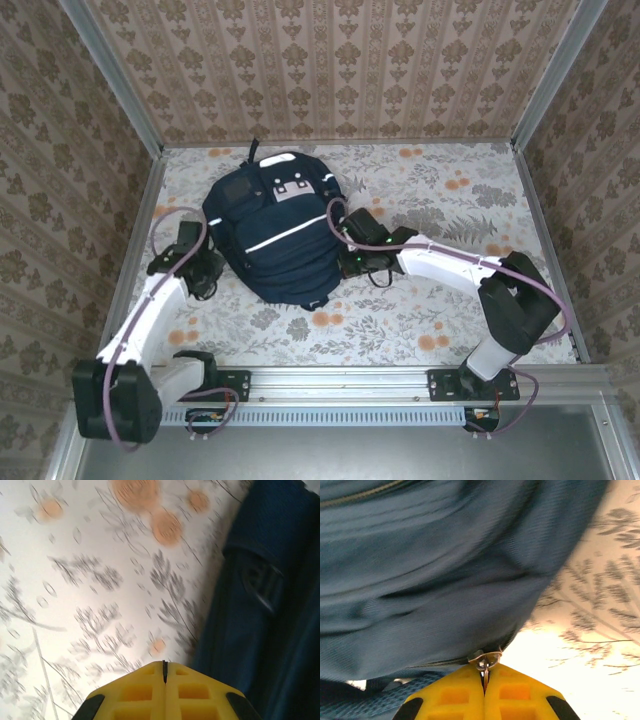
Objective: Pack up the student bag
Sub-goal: Zip the student bag at the center of the table.
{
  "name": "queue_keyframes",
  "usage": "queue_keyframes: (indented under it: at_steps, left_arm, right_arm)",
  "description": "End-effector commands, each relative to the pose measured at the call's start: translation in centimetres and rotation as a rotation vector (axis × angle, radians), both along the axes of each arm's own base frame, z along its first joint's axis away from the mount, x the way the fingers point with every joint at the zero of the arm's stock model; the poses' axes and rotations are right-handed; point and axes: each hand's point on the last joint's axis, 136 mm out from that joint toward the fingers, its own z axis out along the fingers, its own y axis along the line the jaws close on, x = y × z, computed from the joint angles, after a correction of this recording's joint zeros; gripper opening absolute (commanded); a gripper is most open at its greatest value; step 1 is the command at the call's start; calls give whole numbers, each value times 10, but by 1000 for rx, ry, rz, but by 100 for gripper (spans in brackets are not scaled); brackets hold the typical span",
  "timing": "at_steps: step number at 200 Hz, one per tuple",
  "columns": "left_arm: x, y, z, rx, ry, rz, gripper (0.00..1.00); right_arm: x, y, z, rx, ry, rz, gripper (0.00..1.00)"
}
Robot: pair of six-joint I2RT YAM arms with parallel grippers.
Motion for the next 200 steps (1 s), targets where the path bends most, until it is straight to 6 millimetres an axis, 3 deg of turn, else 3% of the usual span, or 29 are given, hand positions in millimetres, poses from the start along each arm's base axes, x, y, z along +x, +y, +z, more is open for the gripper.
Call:
queue_keyframes:
  at_steps: [1,26,44,53,66,98,145,164,200]
  left_arm:
    - [23,16,9,73,4,-109,0]
    - [41,32,11,100,35,-118,0]
    - [43,27,19,71,29,-139,0]
    - [41,21,23,43,12,-148,10]
    - [35,7,28,-11,-12,-165,15]
    - [5,-43,38,-113,-43,-237,28]
    - [-42,-118,18,-296,-32,-243,37]
    - [-43,-139,14,-325,-60,-245,45]
    - [-32,-155,14,-298,-115,-235,68]
  right_arm:
    - [-30,49,11,46,20,116,0]
    - [-52,91,13,99,39,177,0]
    - [-58,111,13,120,48,191,0]
    - [-60,117,13,131,51,199,0]
    - [-61,123,14,137,51,210,0]
    - [-54,121,15,117,31,202,0]
    - [-47,116,14,118,22,175,0]
    - [-46,115,17,128,19,179,0]
    - [-50,116,17,142,32,194,0]
